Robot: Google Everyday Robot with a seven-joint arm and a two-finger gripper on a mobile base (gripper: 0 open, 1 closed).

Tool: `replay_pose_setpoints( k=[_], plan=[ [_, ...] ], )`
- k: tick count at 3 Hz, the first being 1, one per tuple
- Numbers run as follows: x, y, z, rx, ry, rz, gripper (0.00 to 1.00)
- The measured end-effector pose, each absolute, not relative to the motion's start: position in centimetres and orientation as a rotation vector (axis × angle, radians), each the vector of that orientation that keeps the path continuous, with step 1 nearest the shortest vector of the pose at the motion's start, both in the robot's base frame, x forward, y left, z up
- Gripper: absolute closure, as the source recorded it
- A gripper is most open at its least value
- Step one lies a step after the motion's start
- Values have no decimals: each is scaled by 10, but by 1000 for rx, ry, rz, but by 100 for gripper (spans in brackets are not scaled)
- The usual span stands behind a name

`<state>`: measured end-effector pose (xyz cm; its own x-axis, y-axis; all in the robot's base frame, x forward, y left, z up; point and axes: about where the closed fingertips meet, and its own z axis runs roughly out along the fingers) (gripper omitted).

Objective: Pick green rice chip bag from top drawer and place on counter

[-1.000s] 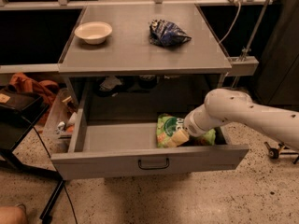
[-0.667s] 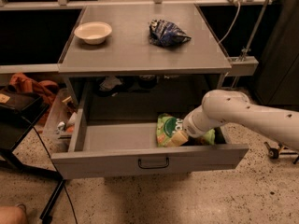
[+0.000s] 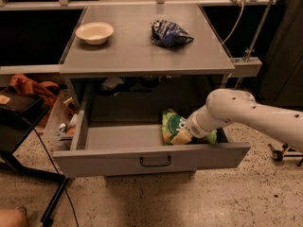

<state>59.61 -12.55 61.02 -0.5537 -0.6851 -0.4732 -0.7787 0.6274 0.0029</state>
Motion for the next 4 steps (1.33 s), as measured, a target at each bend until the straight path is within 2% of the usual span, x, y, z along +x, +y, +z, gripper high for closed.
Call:
replay_pose_setpoints(
  k=[1,4],
  plan=[
    [598,-127,634,-1161,2334,286,100],
    [612,-107,760,-1213,2007,199,100]
  ],
)
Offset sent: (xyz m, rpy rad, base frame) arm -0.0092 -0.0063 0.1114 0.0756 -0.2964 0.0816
